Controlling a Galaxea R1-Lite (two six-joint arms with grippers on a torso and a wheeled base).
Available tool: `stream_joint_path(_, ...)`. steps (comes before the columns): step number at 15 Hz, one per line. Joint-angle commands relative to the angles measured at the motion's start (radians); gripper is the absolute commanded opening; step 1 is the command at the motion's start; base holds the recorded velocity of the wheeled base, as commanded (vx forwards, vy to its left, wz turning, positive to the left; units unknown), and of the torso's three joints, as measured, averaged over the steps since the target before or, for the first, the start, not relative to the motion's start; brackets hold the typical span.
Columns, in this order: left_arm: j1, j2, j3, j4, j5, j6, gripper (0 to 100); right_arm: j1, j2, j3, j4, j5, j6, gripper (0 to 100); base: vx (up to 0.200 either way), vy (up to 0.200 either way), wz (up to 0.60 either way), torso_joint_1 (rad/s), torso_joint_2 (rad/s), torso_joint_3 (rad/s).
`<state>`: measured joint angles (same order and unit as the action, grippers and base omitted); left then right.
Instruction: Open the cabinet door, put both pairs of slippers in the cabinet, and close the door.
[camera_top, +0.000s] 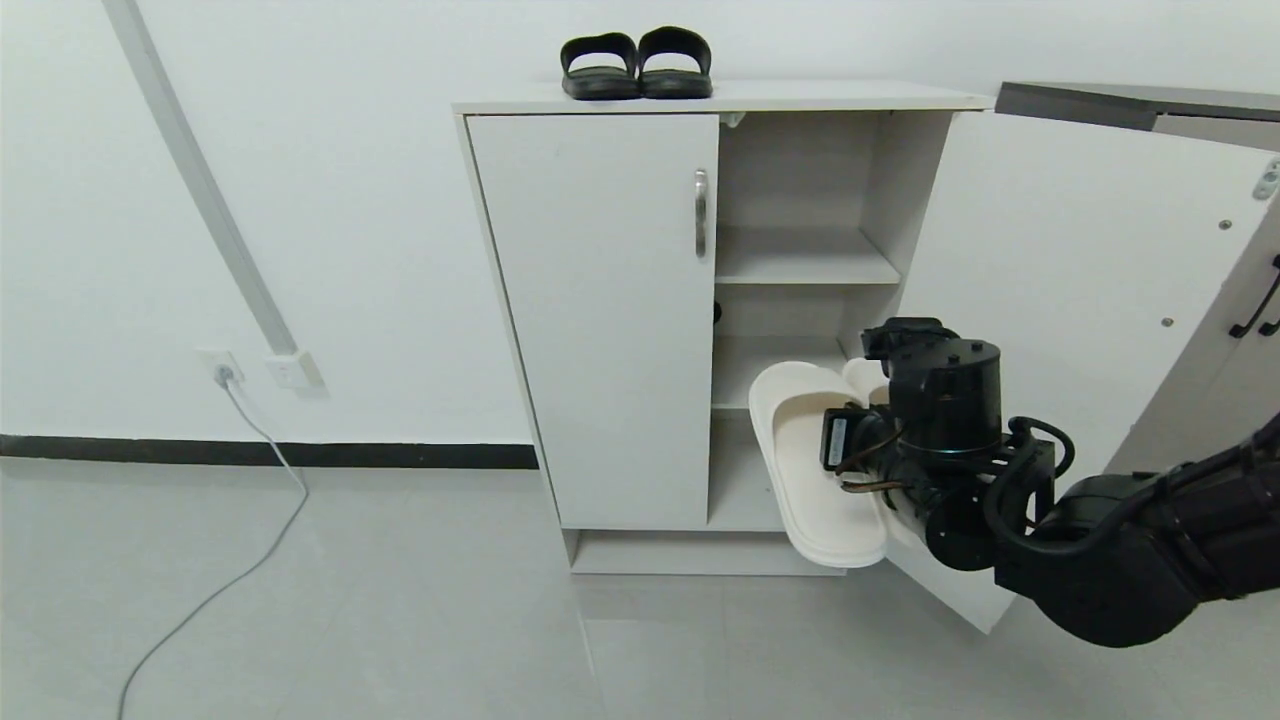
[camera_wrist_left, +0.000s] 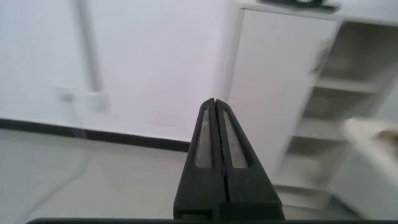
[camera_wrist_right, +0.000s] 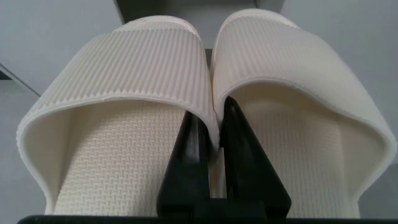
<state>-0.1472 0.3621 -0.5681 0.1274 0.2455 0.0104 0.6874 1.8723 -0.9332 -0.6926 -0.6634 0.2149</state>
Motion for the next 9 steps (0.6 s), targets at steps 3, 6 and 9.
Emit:
stream_joint_path(3, 0.147, -0.362, 0.568, -0.184, -0.281, 0.028, 0, 0.004, -0.016, 0.022, -0.004, 0.010, 0.000, 0, 0.000, 0.000, 0.00, 0.000, 0.00, 0.000)
stream_joint_path(6, 0.147, -0.362, 0.568, -0.123, -0.281, 0.029, 0, 0.012, 0.005, -0.001, -0.004, 0.005, 0.000, 0, 0.000, 0.000, 0.00, 0.000, 0.00, 0.000)
stream_joint_path(9, 0.147, -0.362, 0.568, -0.123, -0.269, 0.002, 0, 0.007, 0.114, -0.139, -0.002, -0.070, 0.006, 0, 0.000, 0.000, 0.00, 0.000, 0.00, 0.000)
